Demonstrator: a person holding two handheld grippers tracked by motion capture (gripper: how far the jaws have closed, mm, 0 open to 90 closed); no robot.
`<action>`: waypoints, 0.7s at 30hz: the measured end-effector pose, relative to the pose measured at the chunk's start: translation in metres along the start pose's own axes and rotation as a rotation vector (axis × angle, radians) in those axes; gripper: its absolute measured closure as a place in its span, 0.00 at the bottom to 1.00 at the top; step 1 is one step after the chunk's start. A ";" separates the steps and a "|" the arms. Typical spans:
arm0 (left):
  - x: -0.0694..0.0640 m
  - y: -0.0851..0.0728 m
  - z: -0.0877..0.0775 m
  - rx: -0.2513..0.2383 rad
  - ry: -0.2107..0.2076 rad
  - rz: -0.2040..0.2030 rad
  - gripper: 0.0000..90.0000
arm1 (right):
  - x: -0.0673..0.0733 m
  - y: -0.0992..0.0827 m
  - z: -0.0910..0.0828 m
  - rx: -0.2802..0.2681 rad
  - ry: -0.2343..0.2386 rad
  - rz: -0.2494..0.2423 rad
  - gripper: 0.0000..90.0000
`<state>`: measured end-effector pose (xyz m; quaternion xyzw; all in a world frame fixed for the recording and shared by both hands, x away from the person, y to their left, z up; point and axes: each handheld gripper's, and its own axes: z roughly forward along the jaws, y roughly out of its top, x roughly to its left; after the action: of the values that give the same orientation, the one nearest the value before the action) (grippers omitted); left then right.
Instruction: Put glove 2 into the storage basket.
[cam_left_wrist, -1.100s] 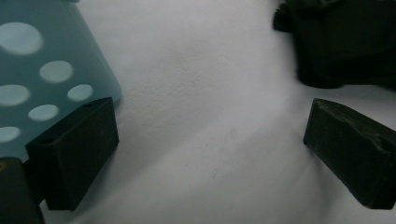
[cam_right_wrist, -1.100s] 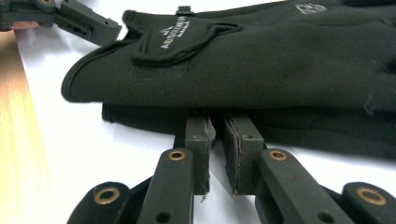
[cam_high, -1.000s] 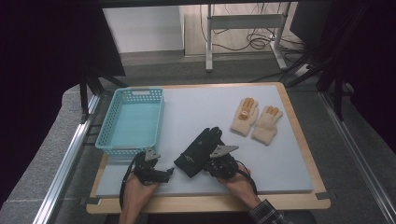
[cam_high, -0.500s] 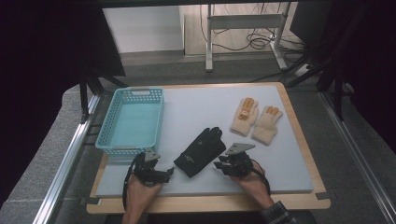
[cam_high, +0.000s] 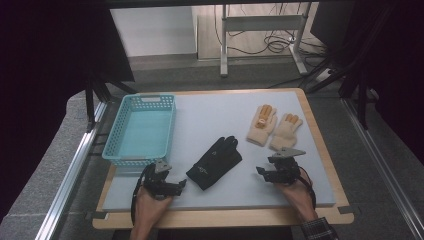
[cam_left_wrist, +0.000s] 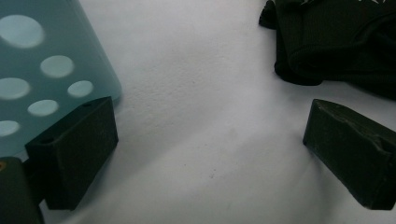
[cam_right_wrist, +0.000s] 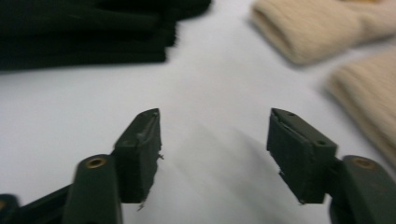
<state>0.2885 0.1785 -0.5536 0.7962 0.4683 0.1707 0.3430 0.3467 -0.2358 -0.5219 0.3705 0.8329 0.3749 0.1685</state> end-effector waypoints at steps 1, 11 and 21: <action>0.000 0.000 0.000 0.000 0.000 0.000 0.04 | -0.004 -0.002 -0.001 0.003 -0.013 0.003 0.35; 0.000 0.000 0.000 0.001 -0.002 0.000 0.04 | -0.017 -0.012 0.000 0.023 -0.038 0.003 0.22; -0.001 0.000 -0.002 0.002 -0.011 0.017 0.05 | -0.015 -0.012 0.003 0.035 -0.067 -0.009 0.16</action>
<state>0.2868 0.1782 -0.5516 0.8016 0.4597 0.1688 0.3430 0.3526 -0.2510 -0.5324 0.3820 0.8350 0.3469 0.1913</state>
